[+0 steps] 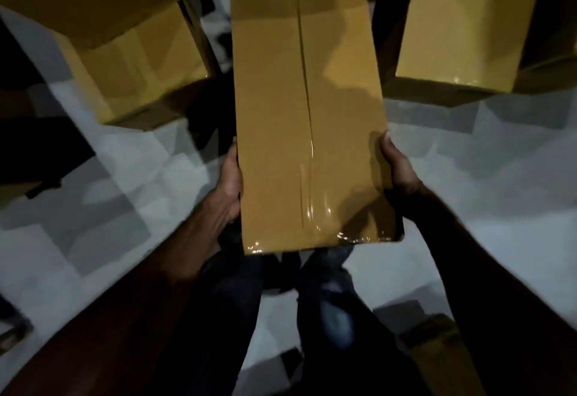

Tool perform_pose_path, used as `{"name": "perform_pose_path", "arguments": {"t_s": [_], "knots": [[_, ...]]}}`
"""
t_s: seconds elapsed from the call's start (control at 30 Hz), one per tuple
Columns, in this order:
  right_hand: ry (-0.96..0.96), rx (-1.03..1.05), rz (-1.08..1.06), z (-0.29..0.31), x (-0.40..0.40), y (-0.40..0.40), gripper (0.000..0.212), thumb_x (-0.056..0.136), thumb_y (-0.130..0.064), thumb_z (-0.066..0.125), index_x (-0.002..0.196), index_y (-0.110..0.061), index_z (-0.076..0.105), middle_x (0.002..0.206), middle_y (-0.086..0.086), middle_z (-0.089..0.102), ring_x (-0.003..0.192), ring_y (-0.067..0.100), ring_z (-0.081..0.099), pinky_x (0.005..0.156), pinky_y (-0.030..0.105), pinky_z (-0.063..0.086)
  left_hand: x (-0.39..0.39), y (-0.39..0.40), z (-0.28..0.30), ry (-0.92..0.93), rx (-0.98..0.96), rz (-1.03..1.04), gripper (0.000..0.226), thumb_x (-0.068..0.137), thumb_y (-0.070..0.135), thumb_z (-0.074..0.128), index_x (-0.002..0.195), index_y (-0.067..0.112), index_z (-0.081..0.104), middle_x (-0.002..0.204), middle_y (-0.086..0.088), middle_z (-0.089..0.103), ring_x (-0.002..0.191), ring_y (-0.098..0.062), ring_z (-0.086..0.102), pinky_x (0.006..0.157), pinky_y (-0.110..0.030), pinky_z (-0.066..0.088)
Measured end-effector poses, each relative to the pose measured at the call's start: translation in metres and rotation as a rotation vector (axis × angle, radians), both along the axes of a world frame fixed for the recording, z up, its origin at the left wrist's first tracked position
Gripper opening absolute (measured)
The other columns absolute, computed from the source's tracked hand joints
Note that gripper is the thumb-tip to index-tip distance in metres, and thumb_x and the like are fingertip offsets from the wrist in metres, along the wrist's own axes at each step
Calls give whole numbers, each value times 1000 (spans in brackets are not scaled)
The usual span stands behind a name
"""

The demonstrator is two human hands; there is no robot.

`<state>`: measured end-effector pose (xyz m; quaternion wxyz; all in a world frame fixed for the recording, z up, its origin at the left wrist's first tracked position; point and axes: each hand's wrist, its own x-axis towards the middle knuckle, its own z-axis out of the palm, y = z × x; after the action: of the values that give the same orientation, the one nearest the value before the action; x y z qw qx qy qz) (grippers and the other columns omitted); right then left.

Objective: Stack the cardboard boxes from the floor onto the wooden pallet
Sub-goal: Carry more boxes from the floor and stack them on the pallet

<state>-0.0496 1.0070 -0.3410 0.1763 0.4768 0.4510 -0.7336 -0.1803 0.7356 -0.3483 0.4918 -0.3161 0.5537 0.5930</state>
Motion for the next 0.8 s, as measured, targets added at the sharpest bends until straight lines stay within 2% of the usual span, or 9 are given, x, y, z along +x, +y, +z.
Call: {"name": "perform_pose_path", "arguments": {"t_s": [0.1,0.2,0.27,0.33,0.47,0.6,0.73,0.8], "knots": [[-50,-32,29,76,10,-17,53,108,-60,37,130,-20,64,112,3,80,104,23,76,85,37,60,10,-21,83,-24,-37,8,80,101,76,34,143,15,65,132,-17,71,114,-34,70,97,-48,57],[-60,-61,46,163,22,-32,60,105,-62,46,139,-16,63,125,12,75,115,32,73,100,46,56,16,-37,169,-19,-59,-13,80,101,77,30,142,18,65,133,-16,71,119,-34,69,103,-49,54],[-32,-74,56,220,31,-44,60,104,-60,48,142,-15,61,129,14,73,117,34,71,99,47,57,17,-48,223,11,-50,-36,78,102,76,30,142,18,65,132,-16,72,122,-35,68,106,-52,53],[0,-84,22,265,40,-56,57,104,-56,51,143,-15,59,129,14,73,116,35,72,91,44,61,16,-58,266,57,-34,-64,76,103,74,32,145,19,62,134,-16,71,125,-36,67,108,-54,52],[42,-25,-63,335,67,-80,53,104,-48,56,145,-16,57,128,13,73,113,34,73,83,41,61,18,-67,331,95,70,-163,66,104,64,46,148,17,57,138,-17,68,125,-38,66,106,-57,53],[79,2,-198,392,107,-109,54,106,-44,56,150,-14,52,135,14,70,119,35,70,91,45,60,26,-67,387,118,157,-328,58,104,55,51,146,16,56,129,-17,69,111,-35,71,91,-50,60],[74,97,-409,458,159,-138,50,104,-40,59,149,-20,53,128,12,73,103,30,75,80,41,61,41,-51,432,52,195,-528,54,100,49,61,140,12,60,124,-17,74,106,-34,75,84,-47,60],[85,148,-535,489,187,-158,44,103,-39,60,144,-21,56,113,11,78,92,28,77,72,38,62,51,-36,456,40,267,-641,52,101,47,61,140,13,59,129,-20,72,112,-37,73,83,-48,62]]}}
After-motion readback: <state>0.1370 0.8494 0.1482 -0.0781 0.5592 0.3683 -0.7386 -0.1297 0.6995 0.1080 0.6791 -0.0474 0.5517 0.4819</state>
